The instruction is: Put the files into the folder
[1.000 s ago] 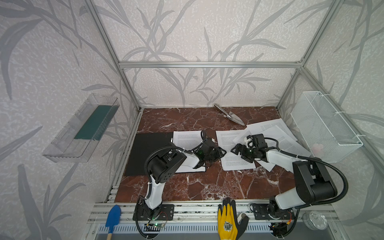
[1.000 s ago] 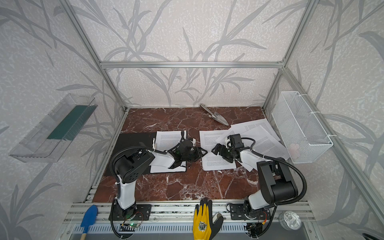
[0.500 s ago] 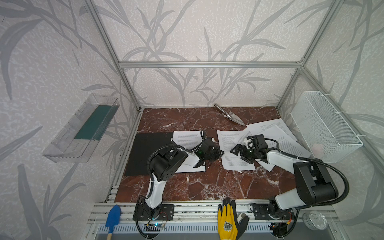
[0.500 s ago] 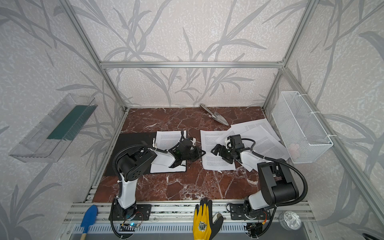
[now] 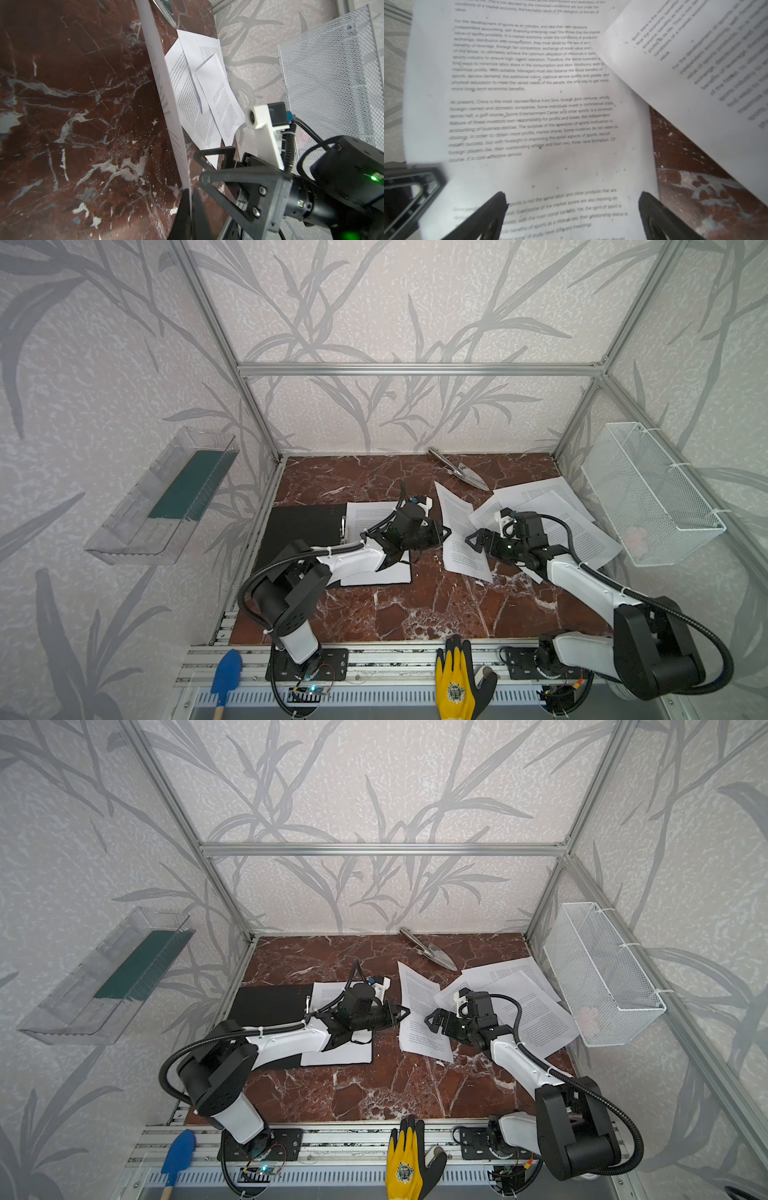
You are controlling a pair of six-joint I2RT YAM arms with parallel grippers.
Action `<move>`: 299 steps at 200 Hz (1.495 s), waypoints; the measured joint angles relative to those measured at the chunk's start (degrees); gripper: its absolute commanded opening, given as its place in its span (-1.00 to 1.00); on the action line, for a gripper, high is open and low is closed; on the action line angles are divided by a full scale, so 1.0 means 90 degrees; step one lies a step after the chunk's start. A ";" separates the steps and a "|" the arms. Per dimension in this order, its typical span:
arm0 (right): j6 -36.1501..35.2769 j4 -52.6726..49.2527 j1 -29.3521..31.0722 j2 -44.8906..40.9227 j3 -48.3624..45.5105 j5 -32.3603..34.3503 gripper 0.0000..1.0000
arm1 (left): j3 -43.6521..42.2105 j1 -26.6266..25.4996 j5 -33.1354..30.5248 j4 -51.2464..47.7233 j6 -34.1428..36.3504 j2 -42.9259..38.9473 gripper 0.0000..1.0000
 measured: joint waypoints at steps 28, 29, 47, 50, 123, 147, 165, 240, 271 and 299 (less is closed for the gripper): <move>-0.0046 0.0046 0.0000 -0.0068 -0.0044 -0.0015 0.98 | -0.0265 0.0187 -0.0112 -0.0590 0.0177 -0.0877 -1.00; -0.0046 0.0046 0.0000 -0.0068 -0.0046 -0.0015 0.98 | -0.0287 0.0209 -0.0121 -0.0619 0.0182 -0.0937 -1.00; -0.0053 0.0066 0.0015 -0.0068 -0.0073 -0.0032 0.98 | -0.0724 0.0522 -0.0323 -0.1027 0.0257 -0.1719 -1.00; -0.0053 0.0068 0.0032 -0.0068 -0.0073 -0.0034 0.98 | -0.0835 0.0590 -0.0374 -0.1088 0.0262 -0.1877 -1.00; -0.0073 0.0168 0.1015 -0.0036 0.0070 0.0255 0.98 | -0.2164 0.2890 -0.1452 -0.3480 0.0415 -0.5399 -1.00; -0.0146 -0.0017 0.1909 0.0488 0.0986 0.0631 0.98 | -0.2771 0.3847 -0.1501 -0.3755 0.0389 -0.5661 -1.00; -0.0240 -0.0078 0.2385 0.1180 0.2004 0.0765 0.98 | -0.3220 0.4520 -0.1372 -0.3730 0.0328 -0.5479 -1.00; -0.1066 -0.1039 0.3330 0.4697 0.6147 0.0610 0.99 | -0.3793 0.5564 -0.0879 -0.3592 0.0517 -0.4255 -1.00; -0.1384 -0.1479 0.3541 0.5792 0.7174 0.0372 1.00 | -0.3796 0.5659 -0.0845 -0.3538 0.0614 -0.4328 -1.00; -0.1654 -0.1953 0.3745 0.6594 0.8182 0.0221 0.84 | -0.3796 0.5663 -0.0806 -0.3463 0.0656 -0.4393 -1.00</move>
